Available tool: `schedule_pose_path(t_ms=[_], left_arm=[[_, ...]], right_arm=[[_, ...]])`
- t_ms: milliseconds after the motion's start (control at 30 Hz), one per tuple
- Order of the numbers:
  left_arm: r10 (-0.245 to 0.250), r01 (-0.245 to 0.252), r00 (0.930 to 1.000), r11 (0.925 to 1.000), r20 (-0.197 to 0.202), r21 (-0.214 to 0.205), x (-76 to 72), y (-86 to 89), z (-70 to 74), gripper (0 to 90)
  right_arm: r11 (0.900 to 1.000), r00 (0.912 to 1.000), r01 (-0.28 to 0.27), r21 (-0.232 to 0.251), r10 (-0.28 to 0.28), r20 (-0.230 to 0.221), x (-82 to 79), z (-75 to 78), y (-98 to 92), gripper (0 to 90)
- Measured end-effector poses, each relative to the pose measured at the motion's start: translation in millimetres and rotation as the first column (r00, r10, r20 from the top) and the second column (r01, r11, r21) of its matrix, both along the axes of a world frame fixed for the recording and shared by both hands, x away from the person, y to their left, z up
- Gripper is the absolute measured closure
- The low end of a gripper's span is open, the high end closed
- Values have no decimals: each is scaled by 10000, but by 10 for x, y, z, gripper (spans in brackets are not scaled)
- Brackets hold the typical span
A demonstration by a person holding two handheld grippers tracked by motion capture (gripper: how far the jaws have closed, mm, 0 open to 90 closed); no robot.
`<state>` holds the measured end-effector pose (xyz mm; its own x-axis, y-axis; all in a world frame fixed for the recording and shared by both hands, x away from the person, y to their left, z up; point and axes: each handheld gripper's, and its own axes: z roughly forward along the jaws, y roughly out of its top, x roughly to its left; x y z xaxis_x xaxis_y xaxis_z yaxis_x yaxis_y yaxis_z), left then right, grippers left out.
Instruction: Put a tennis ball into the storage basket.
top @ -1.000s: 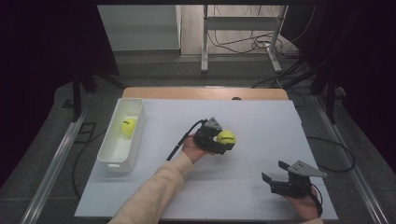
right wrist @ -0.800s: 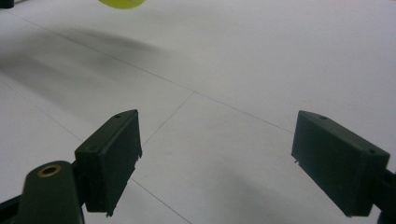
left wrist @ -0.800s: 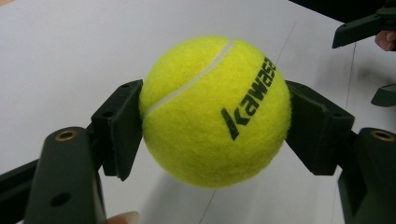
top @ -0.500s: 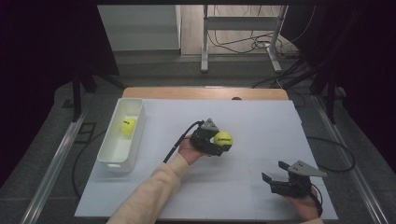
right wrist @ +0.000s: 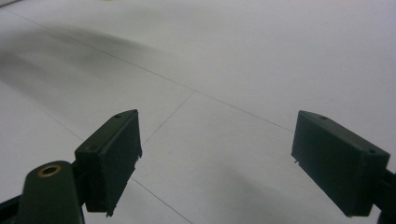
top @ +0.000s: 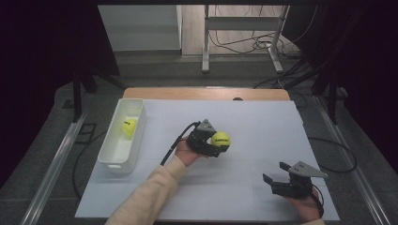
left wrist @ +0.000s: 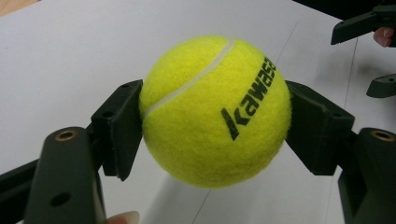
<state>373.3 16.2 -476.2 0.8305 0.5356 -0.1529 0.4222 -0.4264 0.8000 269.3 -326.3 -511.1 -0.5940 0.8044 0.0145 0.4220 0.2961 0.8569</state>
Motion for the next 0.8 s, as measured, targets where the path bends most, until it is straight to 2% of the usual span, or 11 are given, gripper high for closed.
schedule_pose_path(t_ms=[433,800], left_arm=[[235,-236,9997,9995,-36,-195,-37,124,4,268],[280,-280,9996,9994,-26,-197,-66,192,-5,267]], right_arm=[[9999,10000,-76,-128,77,27,-9,6,31,163],[9999,9999,-104,-95,104,13,-4,3,35,163]])
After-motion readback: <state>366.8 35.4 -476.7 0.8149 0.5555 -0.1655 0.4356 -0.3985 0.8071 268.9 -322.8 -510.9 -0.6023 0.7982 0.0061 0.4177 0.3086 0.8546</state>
